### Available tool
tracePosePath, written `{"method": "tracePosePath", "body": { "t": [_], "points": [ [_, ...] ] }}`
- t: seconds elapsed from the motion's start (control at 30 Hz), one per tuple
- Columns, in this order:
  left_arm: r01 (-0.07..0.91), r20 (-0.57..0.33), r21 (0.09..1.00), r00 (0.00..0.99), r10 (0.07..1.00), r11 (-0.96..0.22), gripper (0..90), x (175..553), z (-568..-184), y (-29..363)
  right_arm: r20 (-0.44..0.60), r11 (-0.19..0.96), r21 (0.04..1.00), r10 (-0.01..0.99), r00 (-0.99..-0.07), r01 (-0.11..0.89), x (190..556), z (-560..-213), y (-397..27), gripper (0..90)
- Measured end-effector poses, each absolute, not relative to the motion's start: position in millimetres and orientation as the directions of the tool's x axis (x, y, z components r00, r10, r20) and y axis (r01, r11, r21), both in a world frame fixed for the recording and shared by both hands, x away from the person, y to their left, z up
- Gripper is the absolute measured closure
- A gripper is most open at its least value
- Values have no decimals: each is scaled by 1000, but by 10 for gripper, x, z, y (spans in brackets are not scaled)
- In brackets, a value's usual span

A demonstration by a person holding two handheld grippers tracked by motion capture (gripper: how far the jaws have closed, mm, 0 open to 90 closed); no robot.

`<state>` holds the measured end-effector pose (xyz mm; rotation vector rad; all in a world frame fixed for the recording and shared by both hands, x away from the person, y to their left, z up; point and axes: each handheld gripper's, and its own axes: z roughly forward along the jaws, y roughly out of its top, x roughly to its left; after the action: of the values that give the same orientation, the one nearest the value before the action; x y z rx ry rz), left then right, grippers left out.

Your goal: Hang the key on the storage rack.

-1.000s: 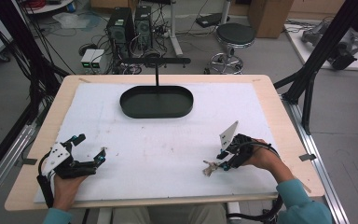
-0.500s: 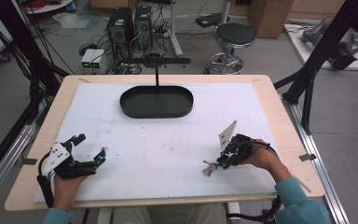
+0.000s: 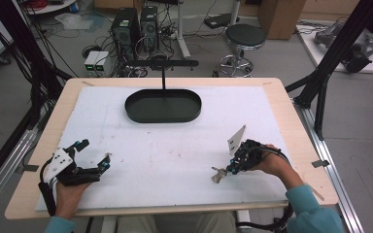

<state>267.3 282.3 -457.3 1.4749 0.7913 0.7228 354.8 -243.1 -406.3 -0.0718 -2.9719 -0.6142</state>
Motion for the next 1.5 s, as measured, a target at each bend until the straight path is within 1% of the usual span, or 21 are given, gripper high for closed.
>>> {"method": "tracePosePath", "body": {
  "t": [0.2,0.27,0.33,0.43,0.5,0.6,0.8,0.87,0.9,0.97,1.1,1.13,1.17,1.23,1.27,1.4,1.5],
  "points": [
    [54,-20,998,567,824,-13,17,2673,-4574,2821,107,917,393,33,-994,73,3545,-4059,-2426,887],
    [56,-20,998,568,823,-14,17,2673,-4573,2822,117,915,393,46,-992,89,3540,-4048,-2429,889],
    [56,-20,998,568,823,-14,17,2673,-4573,2823,113,906,414,44,-993,87,3548,-4040,-2433,891],
    [55,-21,998,568,823,-13,17,2676,-4573,2823,127,894,434,67,-990,117,3541,-4008,-2448,892],
    [55,-21,998,568,823,-12,17,2676,-4574,2822,122,887,449,63,-990,112,3544,-3998,-2450,892],
    [55,-21,998,568,823,-12,17,2677,-4574,2825,127,866,479,95,-987,145,3527,-3929,-2446,893],
    [55,-22,998,566,824,-11,17,2674,-4574,2823,146,818,534,157,-977,211,3518,-3717,-2368,893],
    [55,-22,998,566,824,-11,17,2675,-4574,2824,148,809,545,164,-975,219,3520,-3681,-2357,894],
    [54,-20,998,567,823,-13,17,2674,-4574,2826,146,787,571,182,-972,233,3543,-3618,-2345,894],
    [55,-21,998,567,823,-12,17,2673,-4574,2826,156,766,590,202,-967,255,3560,-3546,-2341,894],
    [56,-26,998,567,824,-7,17,2674,-4574,2827,154,718,646,211,-965,260,3609,-3415,-2309,894],
    [56,-26,998,567,824,-7,17,2674,-4574,2827,154,718,646,211,-965,260,3609,-3415,-2309,894],
    [56,-27,998,567,823,-6,17,2675,-4575,2827,141,700,665,224,-964,260,3639,-3343,-2287,894],
    [56,-27,998,568,823,-6,17,2676,-4574,2828,146,688,672,237,-960,273,3649,-3305,-2276,893],
    [57,-28,998,568,823,-5,17,2677,-4574,2829,139,658,700,258,-956,279,3692,-3224,-2254,894],
    [56,-30,998,568,823,-2,17,2679,-4575,2830,149,606,732,305,-941,312,3764,-3089,-2212,894],
    [56,-29,998,567,823,-4,17,2679,-4574,2833,136,580,752,330,-934,314,3836,-2976,-2166,894]
  ]
}}
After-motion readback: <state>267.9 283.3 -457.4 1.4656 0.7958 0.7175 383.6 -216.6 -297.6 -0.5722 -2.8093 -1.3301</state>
